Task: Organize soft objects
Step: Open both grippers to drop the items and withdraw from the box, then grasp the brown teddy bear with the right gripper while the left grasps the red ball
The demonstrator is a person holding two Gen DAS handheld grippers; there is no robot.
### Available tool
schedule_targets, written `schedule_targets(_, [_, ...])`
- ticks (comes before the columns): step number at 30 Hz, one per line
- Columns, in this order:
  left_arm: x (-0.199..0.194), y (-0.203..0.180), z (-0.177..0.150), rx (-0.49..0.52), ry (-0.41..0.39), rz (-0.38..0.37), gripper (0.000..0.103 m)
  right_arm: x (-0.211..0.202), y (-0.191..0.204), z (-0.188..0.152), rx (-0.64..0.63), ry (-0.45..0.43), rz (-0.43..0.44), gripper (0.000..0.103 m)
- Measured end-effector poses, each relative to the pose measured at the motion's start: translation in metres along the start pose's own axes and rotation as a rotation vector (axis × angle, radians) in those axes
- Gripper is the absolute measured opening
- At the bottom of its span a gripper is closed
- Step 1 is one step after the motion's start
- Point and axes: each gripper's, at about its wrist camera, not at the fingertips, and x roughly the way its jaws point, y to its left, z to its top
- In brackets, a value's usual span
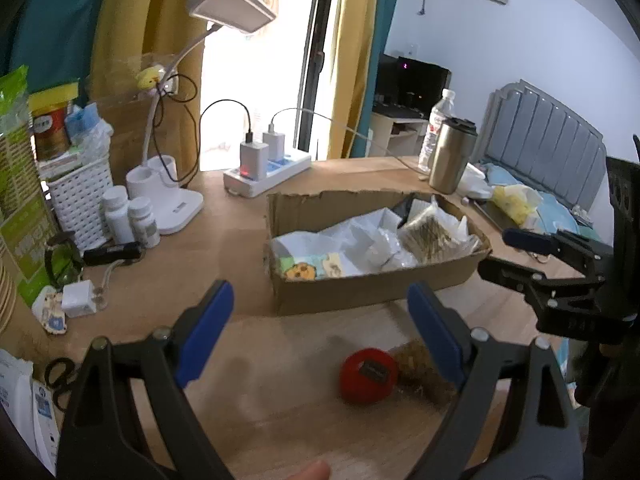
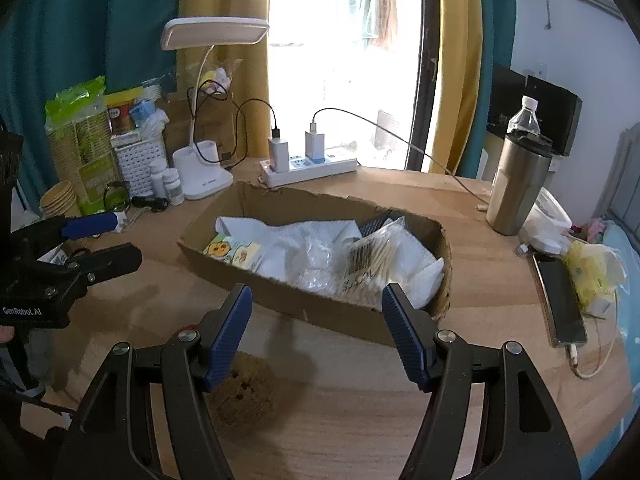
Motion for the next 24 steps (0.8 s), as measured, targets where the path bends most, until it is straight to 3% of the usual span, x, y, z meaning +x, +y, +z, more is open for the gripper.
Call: schedule_targets(24, [-0.004,0.016,-0.041,-0.045,0.052,0.019,0.09,0.017,0.029,-0.031,-0.019,0.082,0.054,0.071])
